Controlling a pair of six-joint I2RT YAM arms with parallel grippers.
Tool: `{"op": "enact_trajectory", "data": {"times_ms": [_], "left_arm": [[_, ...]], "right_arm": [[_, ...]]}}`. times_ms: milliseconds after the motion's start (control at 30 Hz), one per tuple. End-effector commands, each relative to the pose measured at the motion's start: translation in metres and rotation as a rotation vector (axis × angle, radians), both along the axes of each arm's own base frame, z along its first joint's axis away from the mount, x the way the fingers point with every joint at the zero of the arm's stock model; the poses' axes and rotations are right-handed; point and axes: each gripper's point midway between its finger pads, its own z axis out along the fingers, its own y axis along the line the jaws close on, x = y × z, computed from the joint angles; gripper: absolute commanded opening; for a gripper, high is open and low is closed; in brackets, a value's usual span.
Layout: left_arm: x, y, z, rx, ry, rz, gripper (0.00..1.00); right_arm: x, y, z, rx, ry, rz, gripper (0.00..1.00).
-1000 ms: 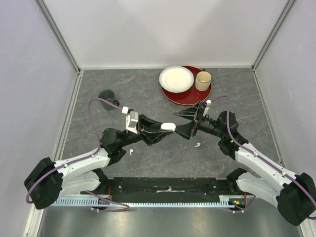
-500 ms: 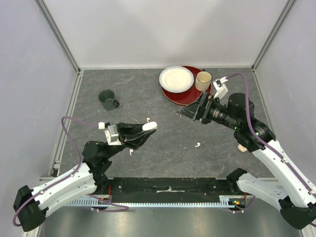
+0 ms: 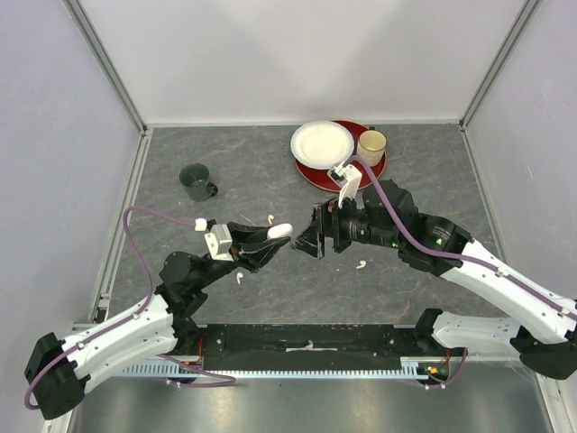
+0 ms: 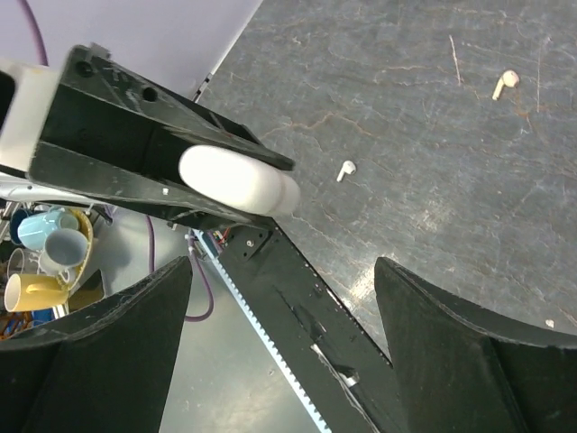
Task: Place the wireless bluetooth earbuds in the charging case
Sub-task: Open the charging case.
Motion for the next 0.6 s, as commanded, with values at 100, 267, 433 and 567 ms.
{"op": "enact_trajectory", "data": {"times_ms": [100,267,433,567], "left_arm": [[-0.01,-0.004,0.011,-0.04,-0.016,-0.06,0.02],[-0.014,-0.005,0.014,-0.049,-0.012,-0.085,0.02],[-0.014,-0.006,0.014,-0.055,-0.012,-0.089,0.02],[-0.016,-0.005,0.017,-0.075,-0.012,-0.098,0.02]], "right_arm": [[0.013,0.007,0.026,0.035,-0.1,-0.055,0.88],[0.02,0.006,0.021,0.023,-0.081,-0.094,0.88],[0.019,0.007,0.016,0.017,-0.067,-0.096,0.87],[0.02,0.005,0.009,0.003,-0.054,-0.105,0.87]]}}
